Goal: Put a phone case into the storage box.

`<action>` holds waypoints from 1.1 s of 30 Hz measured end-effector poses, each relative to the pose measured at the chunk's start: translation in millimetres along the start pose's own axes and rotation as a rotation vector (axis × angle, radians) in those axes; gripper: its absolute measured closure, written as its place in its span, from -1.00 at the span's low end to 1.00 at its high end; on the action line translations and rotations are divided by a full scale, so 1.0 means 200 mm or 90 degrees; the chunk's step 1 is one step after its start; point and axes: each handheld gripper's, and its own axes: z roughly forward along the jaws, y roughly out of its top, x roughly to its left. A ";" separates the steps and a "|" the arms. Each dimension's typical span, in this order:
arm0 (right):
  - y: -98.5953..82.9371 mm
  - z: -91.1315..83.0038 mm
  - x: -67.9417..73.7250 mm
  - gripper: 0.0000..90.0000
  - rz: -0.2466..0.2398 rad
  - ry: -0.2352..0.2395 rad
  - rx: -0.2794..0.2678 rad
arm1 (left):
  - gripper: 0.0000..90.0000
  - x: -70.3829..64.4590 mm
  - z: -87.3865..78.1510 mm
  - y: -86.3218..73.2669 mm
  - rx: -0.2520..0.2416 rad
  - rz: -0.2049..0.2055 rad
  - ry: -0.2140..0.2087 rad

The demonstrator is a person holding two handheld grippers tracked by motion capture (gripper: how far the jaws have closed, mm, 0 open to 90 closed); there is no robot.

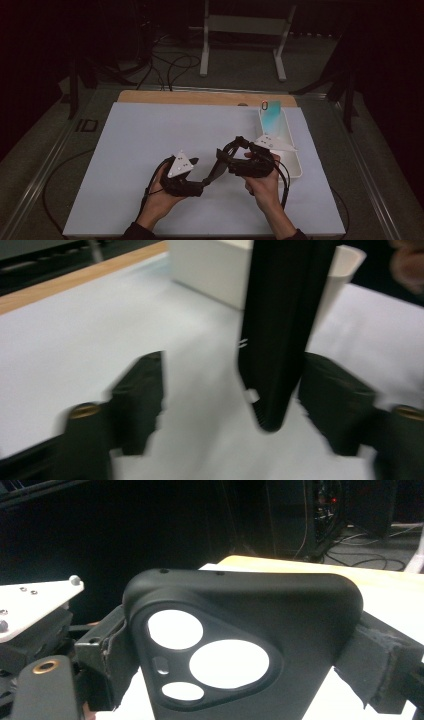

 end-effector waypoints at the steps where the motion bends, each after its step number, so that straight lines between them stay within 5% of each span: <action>1: 0.00 0.00 0.00 -0.70 -0.002 0.000 0.000 | -0.55 0.01 -0.01 -0.01 -0.002 -0.007 0.016; 9: 0.02 -0.01 -0.01 -0.70 -0.005 -0.004 0.001 | -0.98 0.10 -0.10 -0.06 -0.015 -0.033 0.065; 27: 0.07 -0.01 -0.02 -0.70 -0.024 -0.021 0.004 | -1.00 0.24 -0.33 -0.32 -0.049 -0.084 0.136; 33: 0.09 0.00 -0.03 -0.70 -0.028 -0.029 0.005 | -1.00 0.26 -0.39 -0.39 -0.052 -0.077 0.165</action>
